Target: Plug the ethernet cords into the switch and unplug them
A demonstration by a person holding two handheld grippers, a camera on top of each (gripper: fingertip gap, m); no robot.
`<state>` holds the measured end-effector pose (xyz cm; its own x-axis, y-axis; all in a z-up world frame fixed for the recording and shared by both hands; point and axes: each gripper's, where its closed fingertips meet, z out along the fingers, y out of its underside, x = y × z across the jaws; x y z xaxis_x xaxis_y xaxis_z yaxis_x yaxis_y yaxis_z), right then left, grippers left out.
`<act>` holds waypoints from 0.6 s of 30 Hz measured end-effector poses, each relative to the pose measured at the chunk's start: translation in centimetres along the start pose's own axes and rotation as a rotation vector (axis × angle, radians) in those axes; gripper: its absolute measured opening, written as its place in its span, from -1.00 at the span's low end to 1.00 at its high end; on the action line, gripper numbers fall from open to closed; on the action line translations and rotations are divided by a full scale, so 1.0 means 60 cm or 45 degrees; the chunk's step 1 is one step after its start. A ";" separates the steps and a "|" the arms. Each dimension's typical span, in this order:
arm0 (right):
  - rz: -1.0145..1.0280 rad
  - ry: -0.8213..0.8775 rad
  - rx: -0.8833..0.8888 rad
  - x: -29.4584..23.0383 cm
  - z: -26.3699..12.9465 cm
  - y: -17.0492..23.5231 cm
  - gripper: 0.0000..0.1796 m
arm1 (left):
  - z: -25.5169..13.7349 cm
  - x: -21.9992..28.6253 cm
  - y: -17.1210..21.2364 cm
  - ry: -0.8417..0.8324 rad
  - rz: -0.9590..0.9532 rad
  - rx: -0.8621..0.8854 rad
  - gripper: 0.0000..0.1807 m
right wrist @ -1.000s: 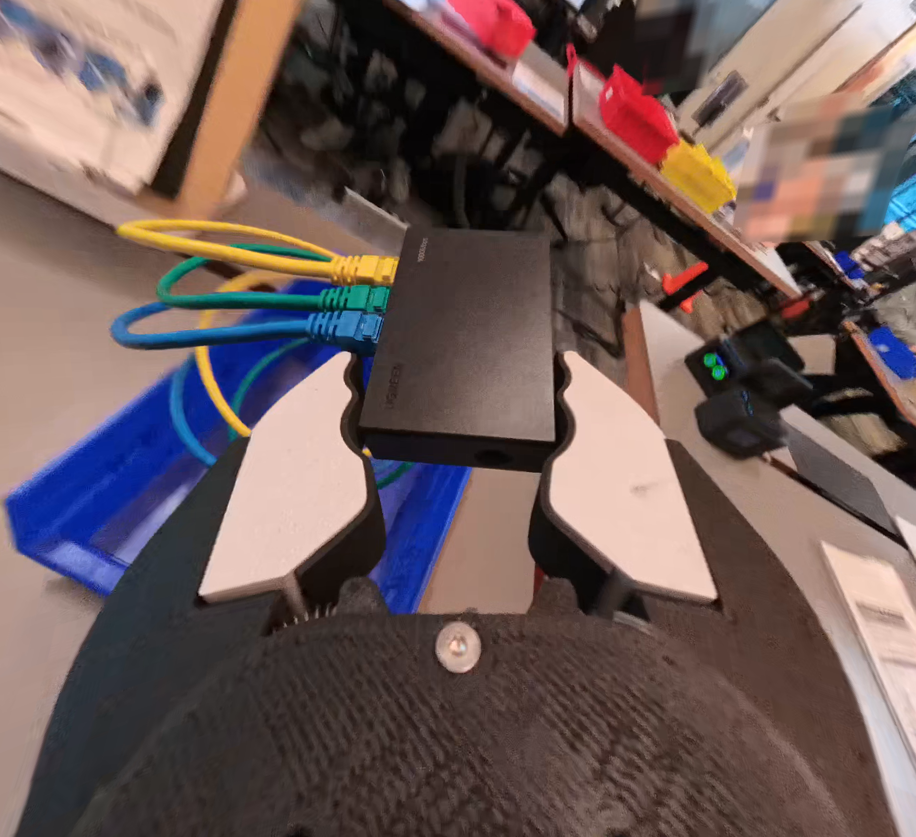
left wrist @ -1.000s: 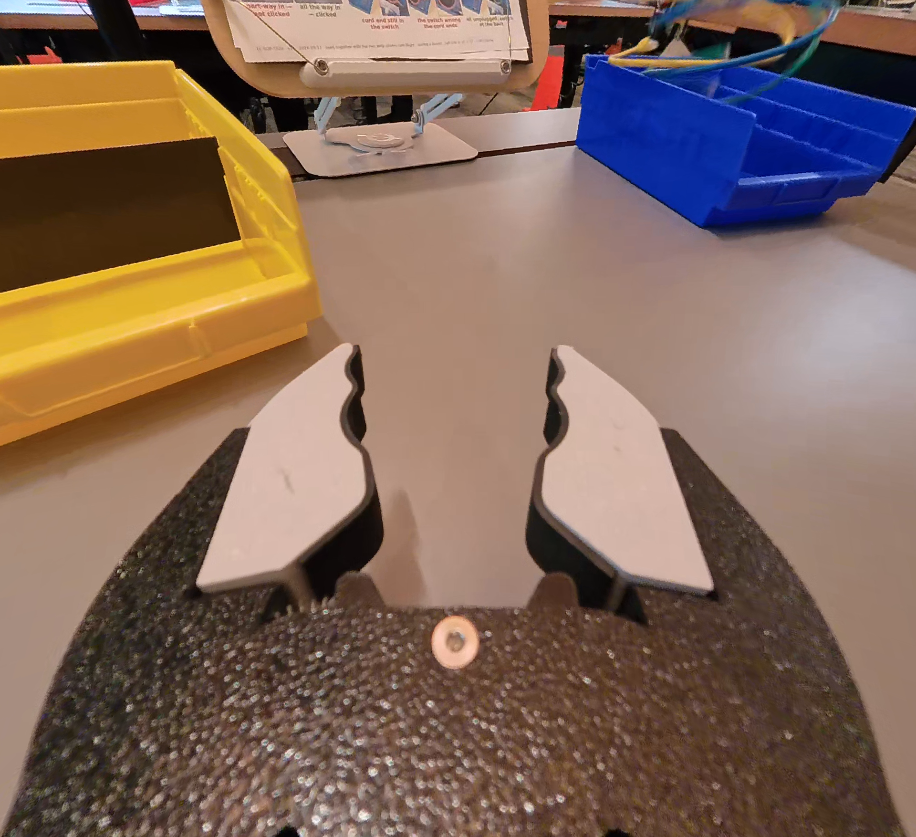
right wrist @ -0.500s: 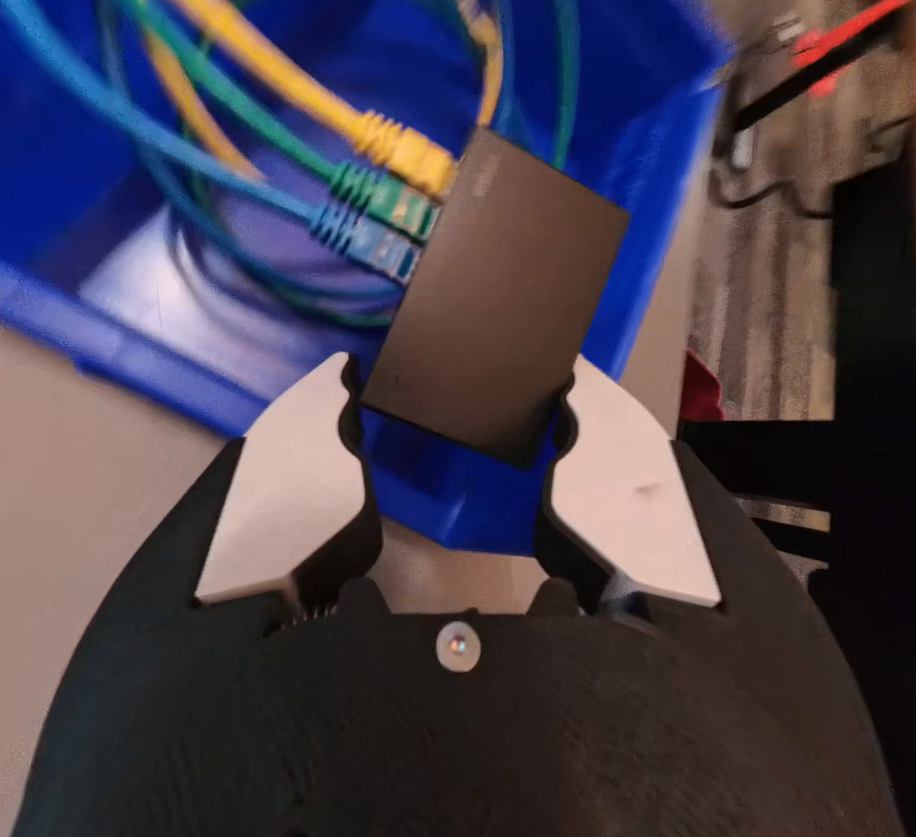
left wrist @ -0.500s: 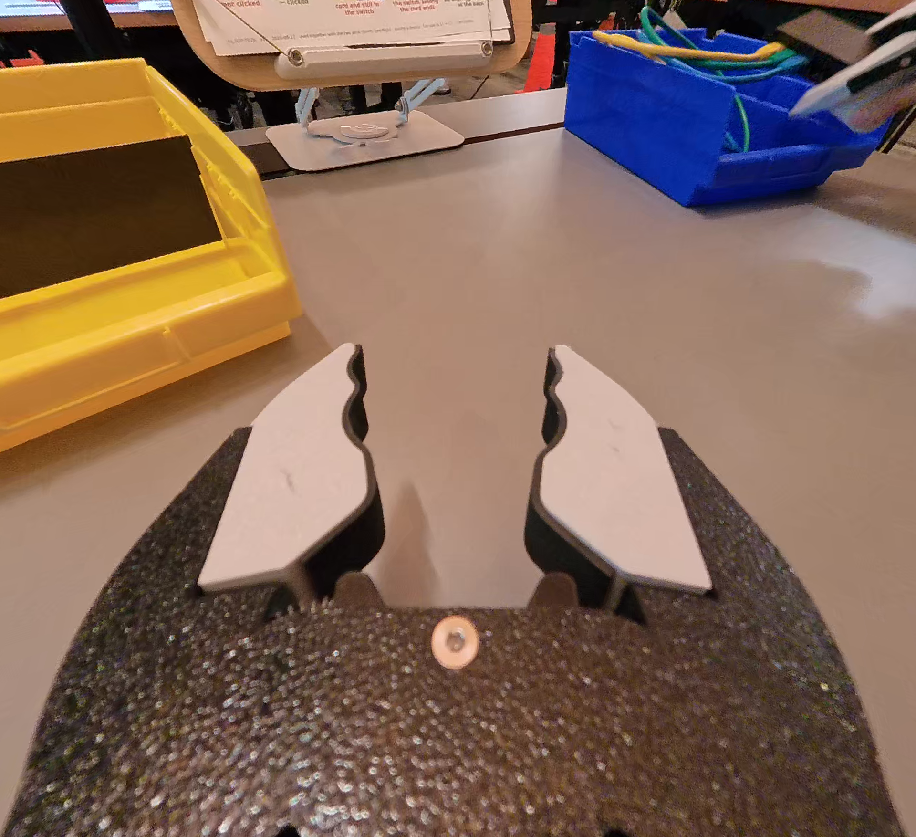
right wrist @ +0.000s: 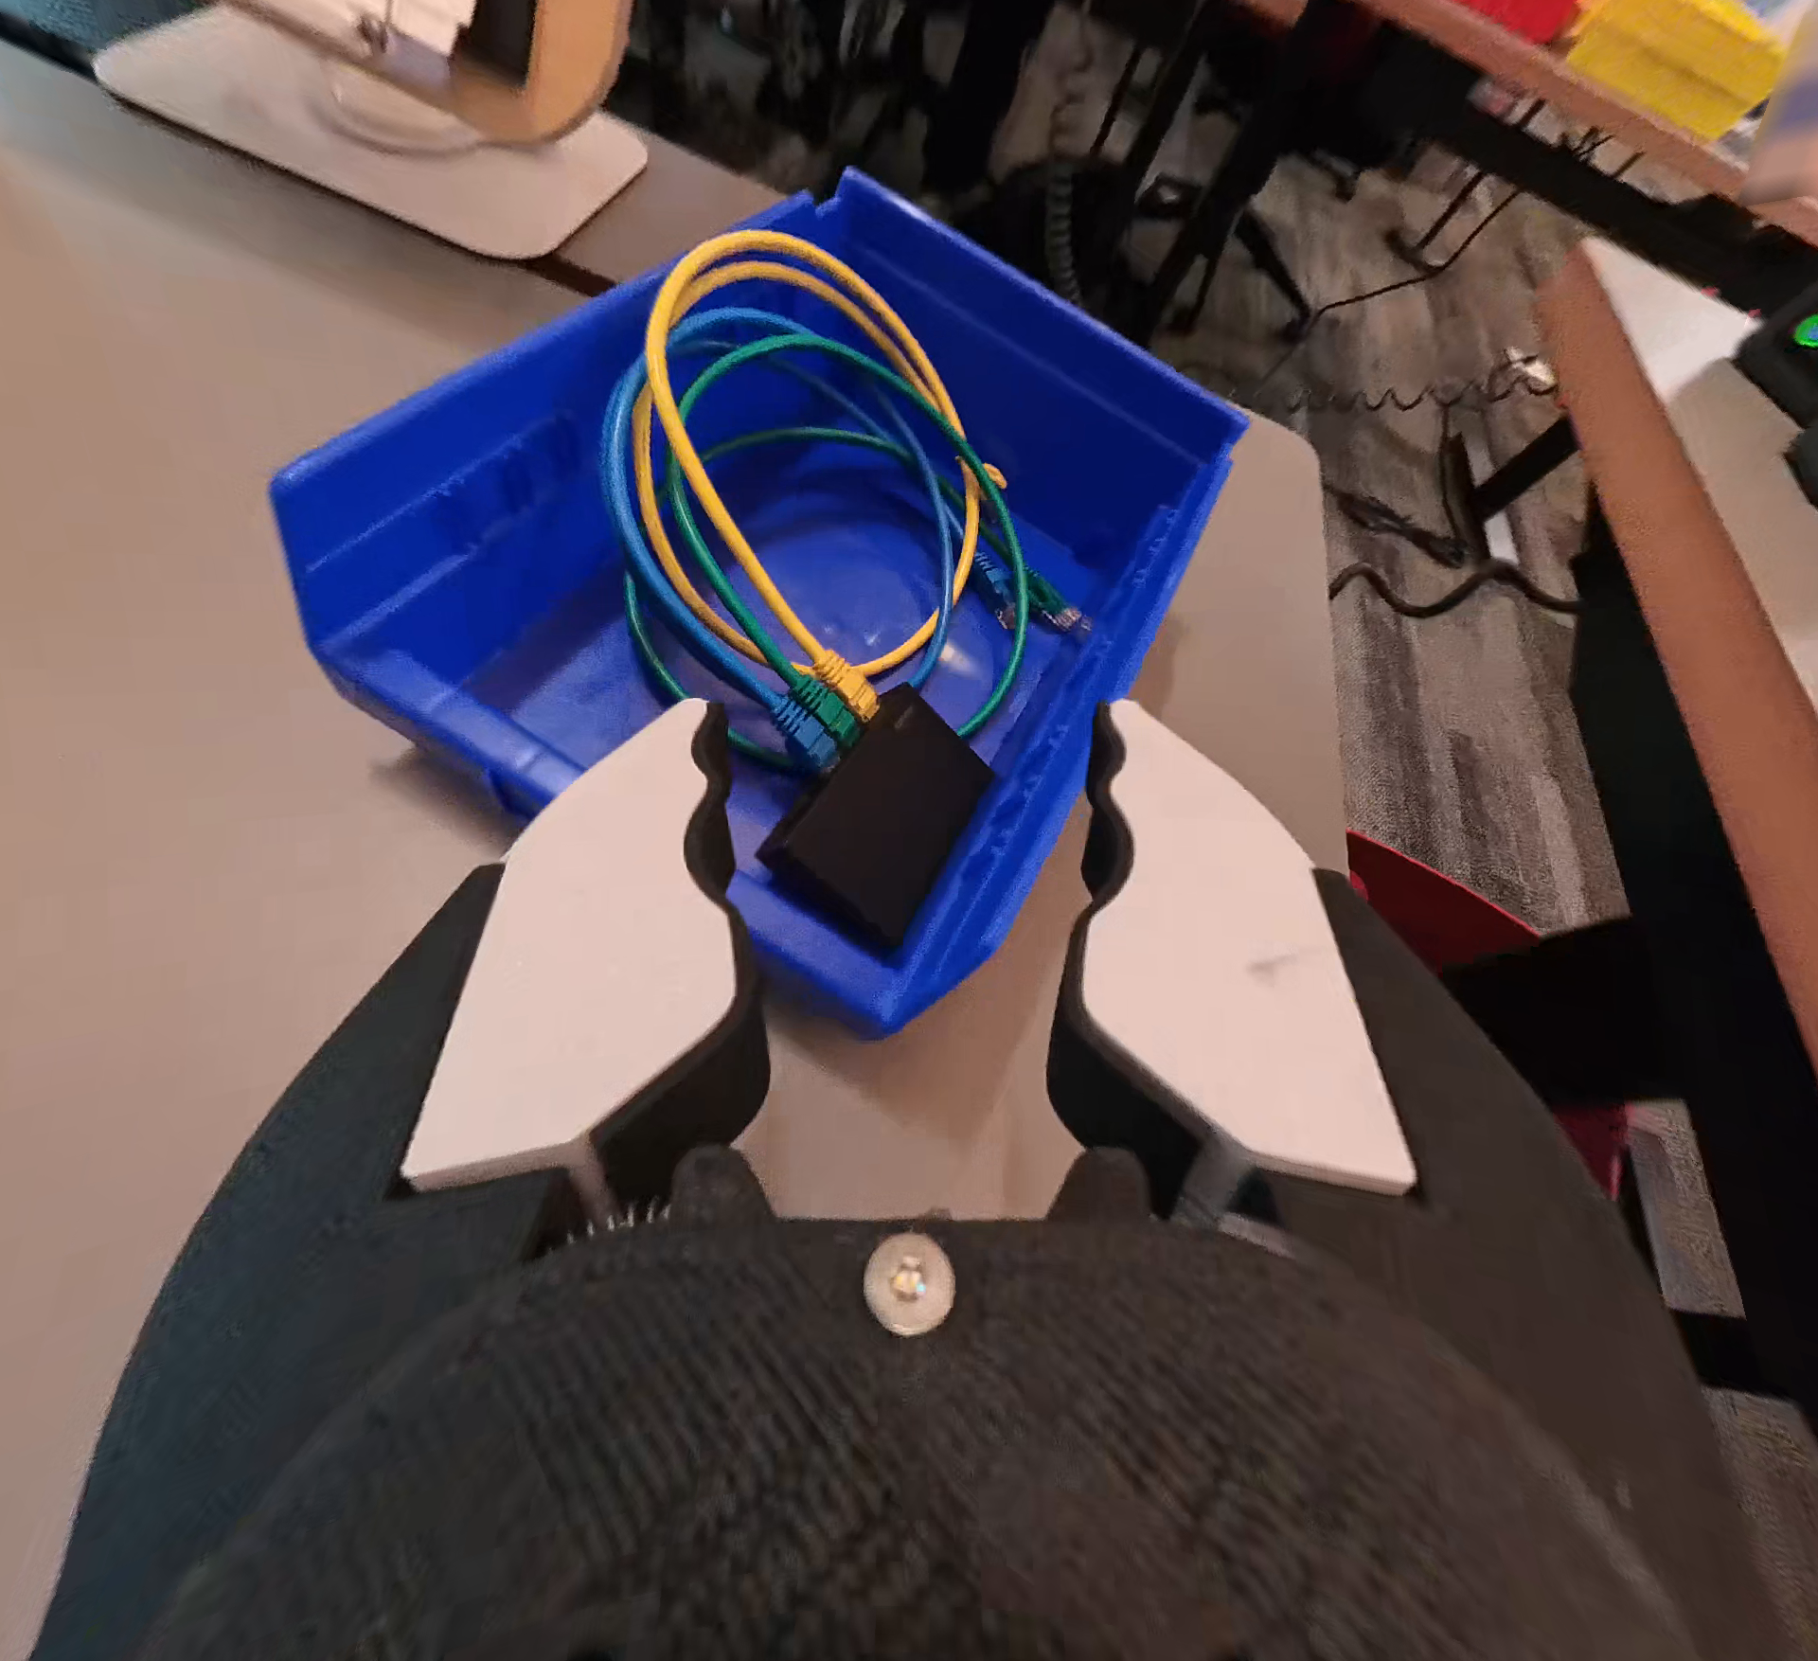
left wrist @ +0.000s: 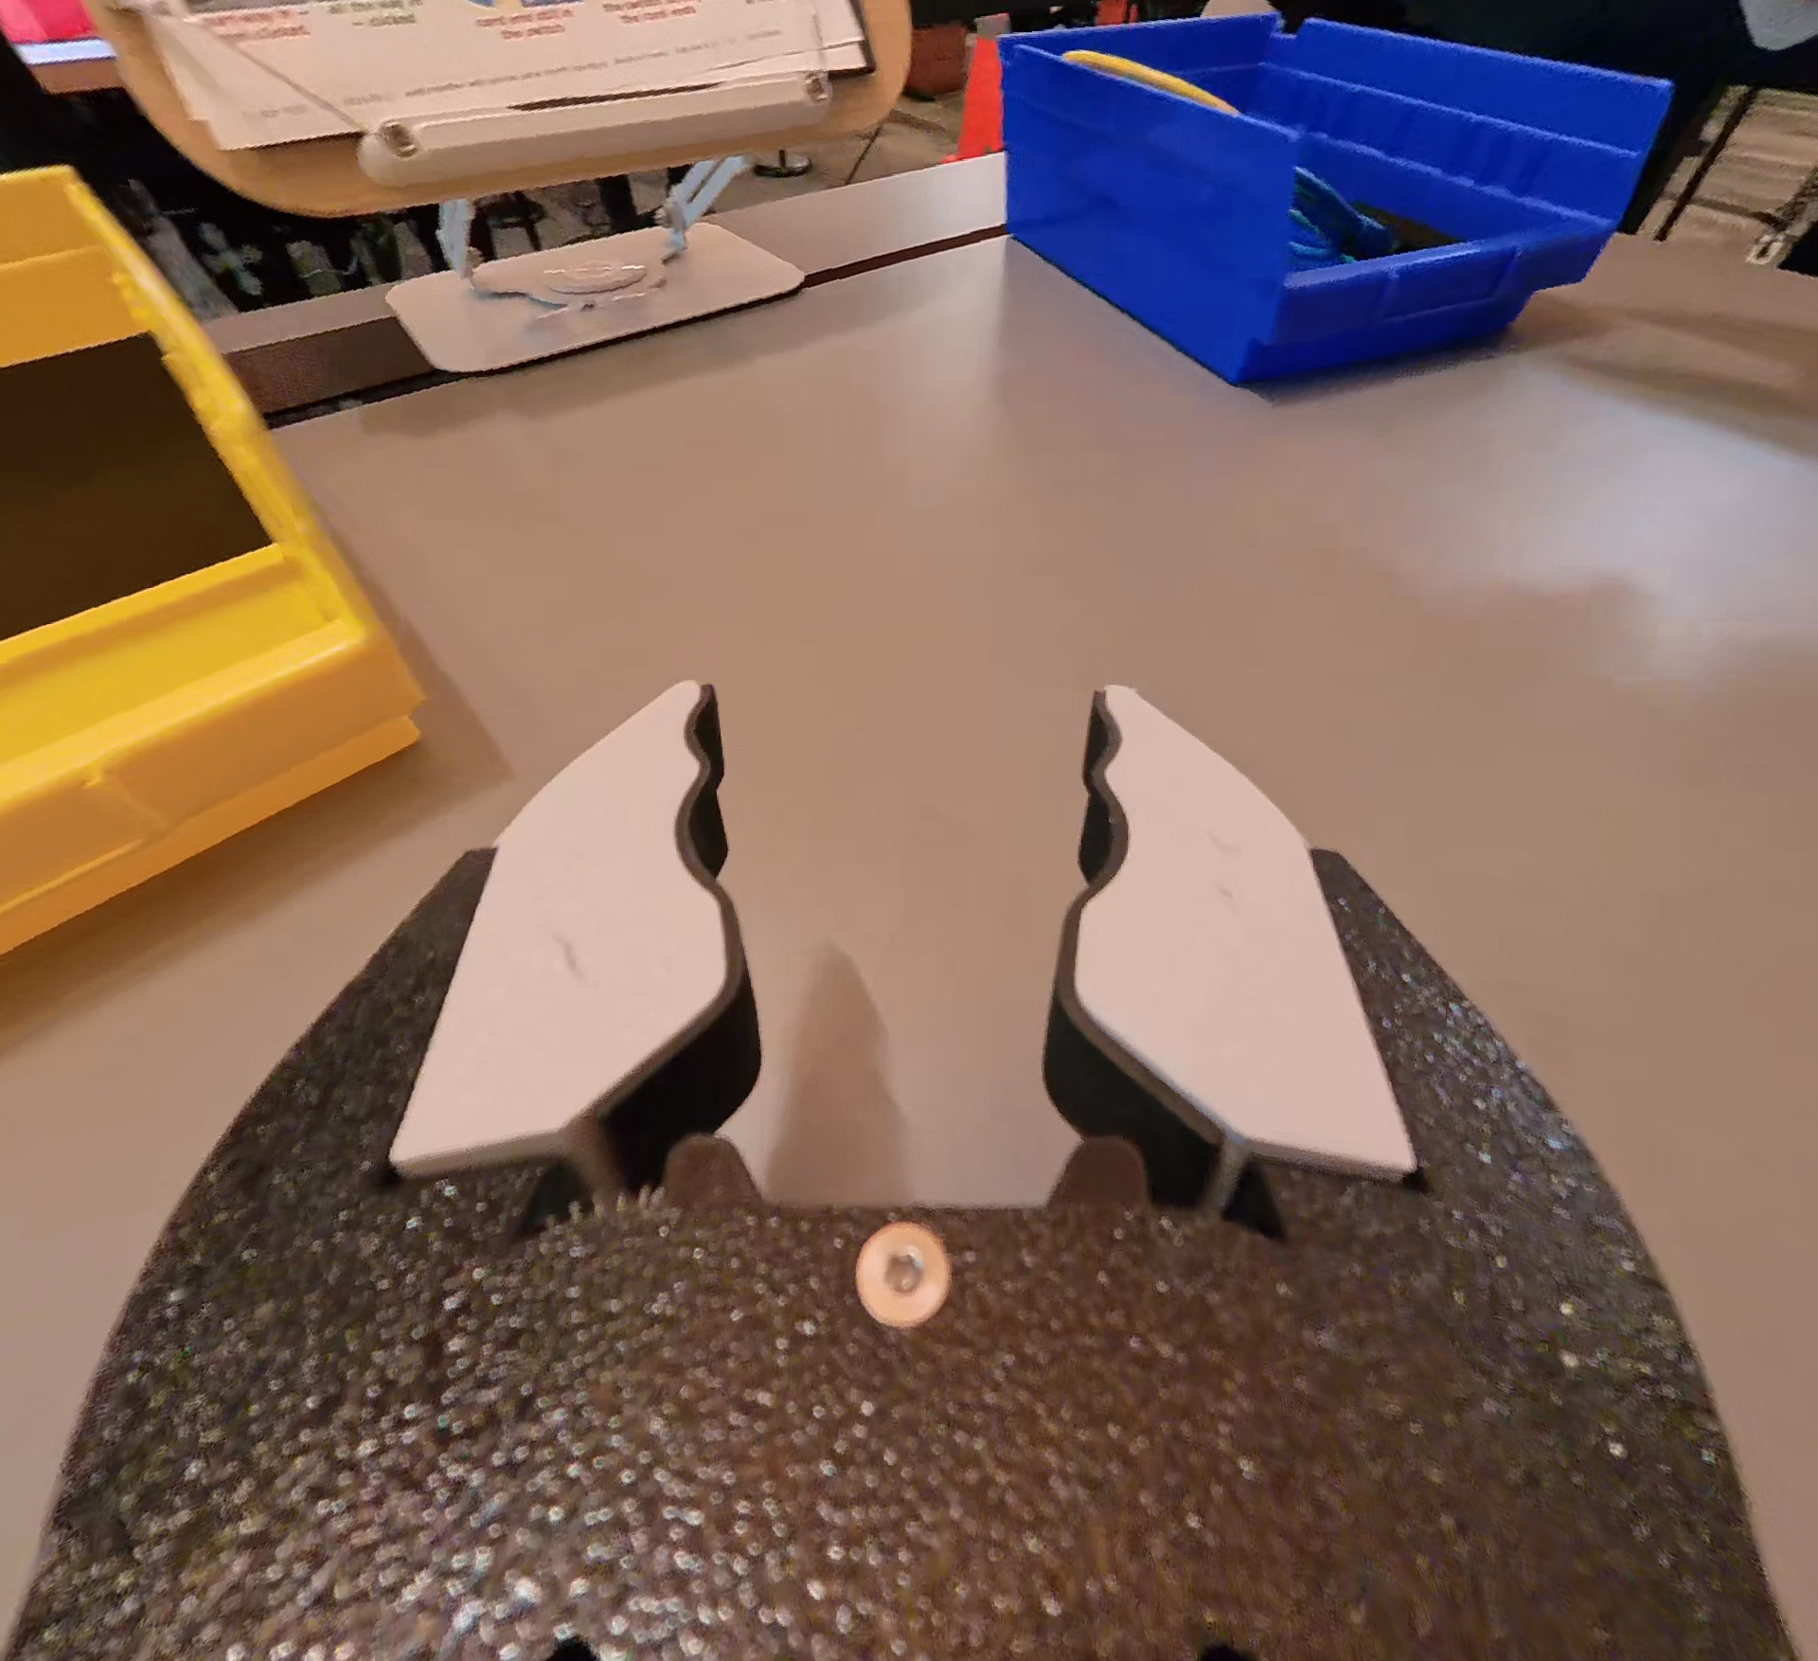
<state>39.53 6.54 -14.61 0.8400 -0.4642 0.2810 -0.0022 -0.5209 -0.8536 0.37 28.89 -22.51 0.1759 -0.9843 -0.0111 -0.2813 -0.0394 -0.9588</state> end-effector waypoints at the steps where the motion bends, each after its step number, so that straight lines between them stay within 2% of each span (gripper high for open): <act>1: 0.020 0.025 0.026 -0.002 -0.013 0.004 -0.23 | 0.009 0.012 -0.007 0.024 0.011 0.002 -0.22; 5: 0.163 0.051 0.137 -0.028 -0.051 0.028 -0.24 | 0.065 0.072 -0.044 0.114 0.135 -0.009 -0.22; 10: 0.240 -0.002 0.182 -0.065 -0.058 0.073 -0.18 | 0.180 0.145 -0.097 0.165 0.397 -0.186 -0.18; 12: 0.223 0.026 0.152 -0.056 -0.058 0.086 -0.14 | 0.226 0.174 -0.126 0.193 0.439 -0.272 -0.05; 15: 0.206 0.100 0.194 -0.027 -0.078 0.078 -0.10 | 0.293 0.212 -0.181 0.251 0.341 -0.270 0.05; 18: 0.261 0.113 0.234 -0.008 -0.088 0.076 -0.07 | 0.357 0.235 -0.210 0.298 0.129 -0.328 0.04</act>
<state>36.23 0.60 -16.34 0.7814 -0.6114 0.1247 -0.0619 -0.2748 -0.9595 26.60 19.18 -16.67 -0.0772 -0.9970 -0.0090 -0.5198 0.0480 -0.8530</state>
